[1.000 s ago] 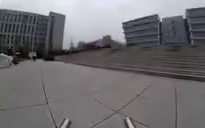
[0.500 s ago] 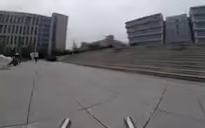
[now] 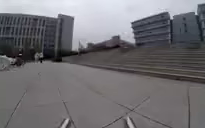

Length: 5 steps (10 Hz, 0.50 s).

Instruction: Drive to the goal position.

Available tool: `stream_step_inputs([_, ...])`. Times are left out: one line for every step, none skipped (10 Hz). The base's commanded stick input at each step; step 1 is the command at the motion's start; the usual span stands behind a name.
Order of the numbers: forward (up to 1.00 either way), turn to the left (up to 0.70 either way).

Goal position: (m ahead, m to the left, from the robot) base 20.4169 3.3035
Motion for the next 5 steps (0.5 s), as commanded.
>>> stream_step_inputs([1.00,0.03])
stream_step_inputs([1.00,0.00])
stream_step_inputs([1.00,0.00])
stream_step_inputs([1.00,0.00])
stream_step_inputs([1.00,0.00])
